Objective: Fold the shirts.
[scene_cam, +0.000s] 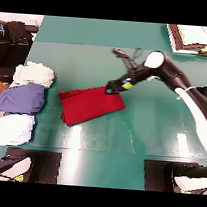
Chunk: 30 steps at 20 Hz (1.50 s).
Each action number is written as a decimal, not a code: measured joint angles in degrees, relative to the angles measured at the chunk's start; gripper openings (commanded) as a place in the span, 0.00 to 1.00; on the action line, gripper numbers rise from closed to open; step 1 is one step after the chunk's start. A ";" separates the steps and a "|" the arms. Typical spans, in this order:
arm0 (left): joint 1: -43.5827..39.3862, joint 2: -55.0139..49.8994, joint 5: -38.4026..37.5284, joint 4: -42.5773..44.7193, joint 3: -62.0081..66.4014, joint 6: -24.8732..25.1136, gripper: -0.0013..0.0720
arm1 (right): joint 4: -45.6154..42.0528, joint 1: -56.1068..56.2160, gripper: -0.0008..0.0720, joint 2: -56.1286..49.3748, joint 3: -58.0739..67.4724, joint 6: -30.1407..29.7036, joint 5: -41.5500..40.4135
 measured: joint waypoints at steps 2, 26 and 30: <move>0.04 -0.02 -0.35 -0.55 0.00 0.07 0.06 | -0.61 -5.62 0.80 -0.22 -4.35 0.42 -0.07; -16.39 -1.55 0.50 -5.07 -0.22 2.91 0.06 | 4.59 -18.38 0.03 -6.58 7.13 0.07 0.76; -20.85 -1.53 2.34 -5.07 -0.22 2.95 0.06 | 1.53 -35.93 0.03 4.61 0.96 1.92 -3.04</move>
